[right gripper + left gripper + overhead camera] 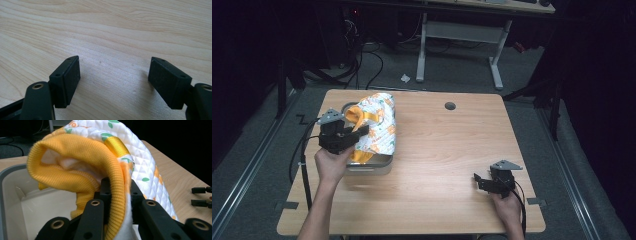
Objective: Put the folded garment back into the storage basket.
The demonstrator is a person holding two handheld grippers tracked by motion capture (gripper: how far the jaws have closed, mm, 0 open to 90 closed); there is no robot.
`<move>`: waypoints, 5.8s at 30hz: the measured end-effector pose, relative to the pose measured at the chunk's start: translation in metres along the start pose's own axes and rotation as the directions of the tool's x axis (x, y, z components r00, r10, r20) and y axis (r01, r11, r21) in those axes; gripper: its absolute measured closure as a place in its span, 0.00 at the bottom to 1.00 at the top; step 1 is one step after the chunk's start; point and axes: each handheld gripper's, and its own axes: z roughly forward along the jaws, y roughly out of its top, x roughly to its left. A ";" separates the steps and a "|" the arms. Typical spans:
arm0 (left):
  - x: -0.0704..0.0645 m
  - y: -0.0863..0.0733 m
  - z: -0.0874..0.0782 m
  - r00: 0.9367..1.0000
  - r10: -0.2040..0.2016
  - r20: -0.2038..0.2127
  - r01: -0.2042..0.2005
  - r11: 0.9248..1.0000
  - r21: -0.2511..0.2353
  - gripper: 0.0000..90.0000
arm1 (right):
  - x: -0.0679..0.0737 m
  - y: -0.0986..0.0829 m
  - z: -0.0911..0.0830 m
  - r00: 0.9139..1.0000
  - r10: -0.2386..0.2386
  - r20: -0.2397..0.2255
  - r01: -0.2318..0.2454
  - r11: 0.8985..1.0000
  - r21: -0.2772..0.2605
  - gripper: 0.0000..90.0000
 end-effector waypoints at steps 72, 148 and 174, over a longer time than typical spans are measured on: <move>0.015 -0.011 0.042 0.983 -0.044 -0.176 0.061 0.994 0.095 0.43 | 0.000 0.000 0.000 1.000 -0.001 0.001 0.001 1.000 0.000 0.29; -0.106 -0.033 0.040 0.985 0.158 0.071 -0.160 0.987 0.025 0.43 | 0.000 0.000 0.000 1.000 -0.001 -0.001 0.001 1.000 0.000 0.29; -0.125 -0.049 0.058 0.976 0.163 0.142 -0.173 0.983 0.055 0.43 | 0.000 0.000 0.000 1.000 -0.002 -0.001 0.002 1.000 0.000 0.29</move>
